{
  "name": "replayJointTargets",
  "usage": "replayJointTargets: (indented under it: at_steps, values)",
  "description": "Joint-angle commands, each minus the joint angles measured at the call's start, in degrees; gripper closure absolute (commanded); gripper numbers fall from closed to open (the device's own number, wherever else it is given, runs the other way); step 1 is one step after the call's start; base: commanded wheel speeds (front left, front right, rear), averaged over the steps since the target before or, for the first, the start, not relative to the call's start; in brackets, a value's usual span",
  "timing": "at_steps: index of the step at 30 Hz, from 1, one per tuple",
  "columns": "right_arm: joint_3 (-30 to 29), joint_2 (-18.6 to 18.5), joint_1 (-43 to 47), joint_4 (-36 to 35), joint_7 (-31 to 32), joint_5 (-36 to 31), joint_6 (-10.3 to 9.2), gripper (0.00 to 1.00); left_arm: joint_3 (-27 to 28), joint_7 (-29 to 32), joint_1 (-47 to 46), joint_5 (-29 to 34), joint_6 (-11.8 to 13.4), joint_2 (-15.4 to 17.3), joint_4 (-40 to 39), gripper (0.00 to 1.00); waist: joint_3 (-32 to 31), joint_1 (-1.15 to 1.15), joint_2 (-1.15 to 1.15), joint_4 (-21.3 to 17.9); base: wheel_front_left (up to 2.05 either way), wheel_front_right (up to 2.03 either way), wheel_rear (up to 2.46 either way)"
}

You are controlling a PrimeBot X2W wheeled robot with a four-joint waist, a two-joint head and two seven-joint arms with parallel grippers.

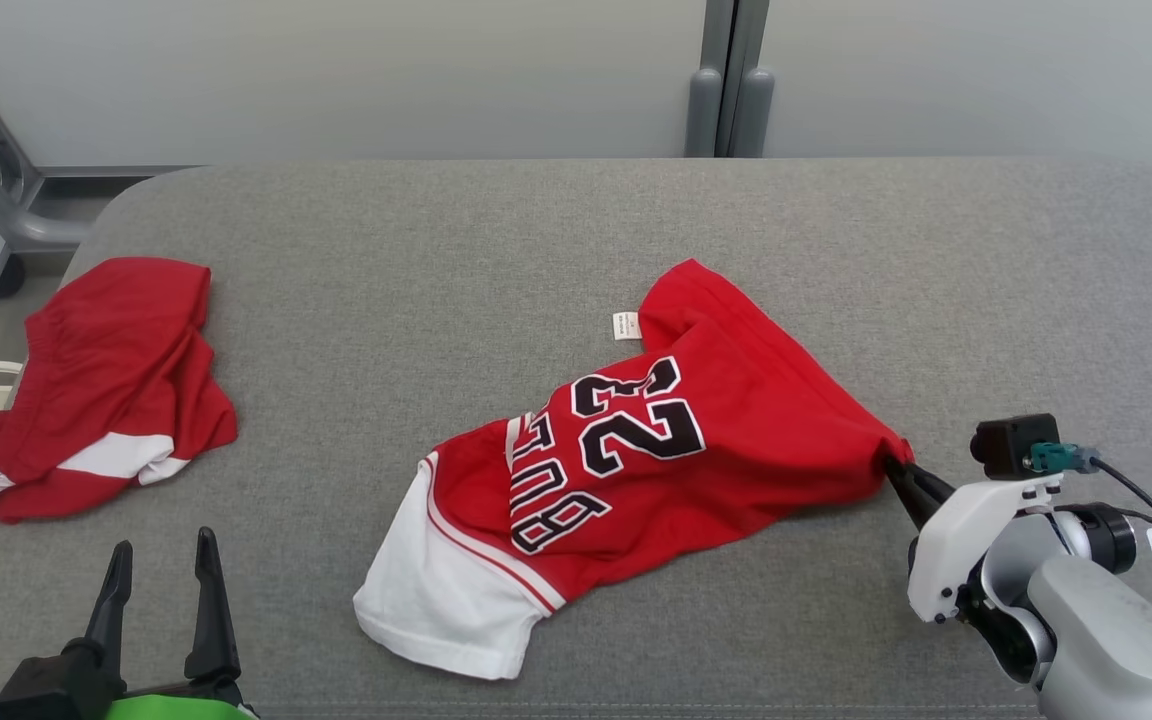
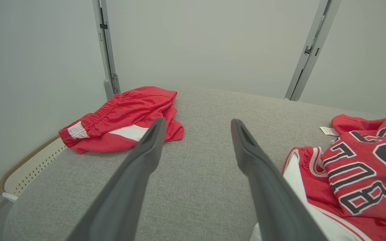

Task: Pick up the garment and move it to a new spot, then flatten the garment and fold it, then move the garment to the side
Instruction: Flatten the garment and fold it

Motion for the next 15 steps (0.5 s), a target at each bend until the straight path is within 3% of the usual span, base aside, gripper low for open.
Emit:
replayJointTargets:
  at_steps: [1, 15]
  values:
    - [0.2, -1.0, 1.2, -1.2, 1.1, 0.3, -0.01, 1.0, -0.2, -0.2, -0.6, 0.0, -0.1, 0.0, 0.1, 0.0, 0.2, 0.0, 0.0, 0.0, 0.0, 0.0, 0.0]
    - [-3.6, -0.2, 1.0, -8.7, 3.7, 0.3, 0.0, 1.0, -0.9, -0.2, -1.8, 0.2, -0.1, -0.1, 0.6, 0.0, 1.0, 0.0, 0.0, 0.4, 0.0, 0.0, 0.0]
